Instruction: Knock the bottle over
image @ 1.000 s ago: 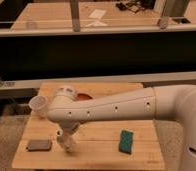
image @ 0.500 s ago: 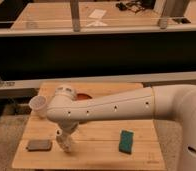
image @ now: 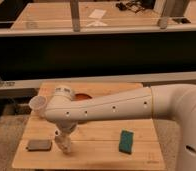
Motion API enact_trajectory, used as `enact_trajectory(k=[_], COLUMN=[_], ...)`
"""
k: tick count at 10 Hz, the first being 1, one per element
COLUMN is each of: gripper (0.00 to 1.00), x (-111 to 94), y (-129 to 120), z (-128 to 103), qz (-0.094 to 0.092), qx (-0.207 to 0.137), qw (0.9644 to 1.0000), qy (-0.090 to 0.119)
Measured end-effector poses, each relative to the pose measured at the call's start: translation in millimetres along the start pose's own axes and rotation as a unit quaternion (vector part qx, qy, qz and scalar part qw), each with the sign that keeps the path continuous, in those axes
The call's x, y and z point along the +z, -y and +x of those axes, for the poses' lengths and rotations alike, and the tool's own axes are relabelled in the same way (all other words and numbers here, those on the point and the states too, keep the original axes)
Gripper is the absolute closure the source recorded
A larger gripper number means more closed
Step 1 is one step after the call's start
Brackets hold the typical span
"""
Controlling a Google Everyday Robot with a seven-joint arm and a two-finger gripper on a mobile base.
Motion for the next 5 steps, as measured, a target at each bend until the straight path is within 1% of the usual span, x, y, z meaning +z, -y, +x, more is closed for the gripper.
enact_trajectory(k=[5], gripper=[0.98], x=[1.1], y=[5.9], z=[-11.1], qz=[0.004], qx=[-0.017], qw=[0.9998], qy=[0.007])
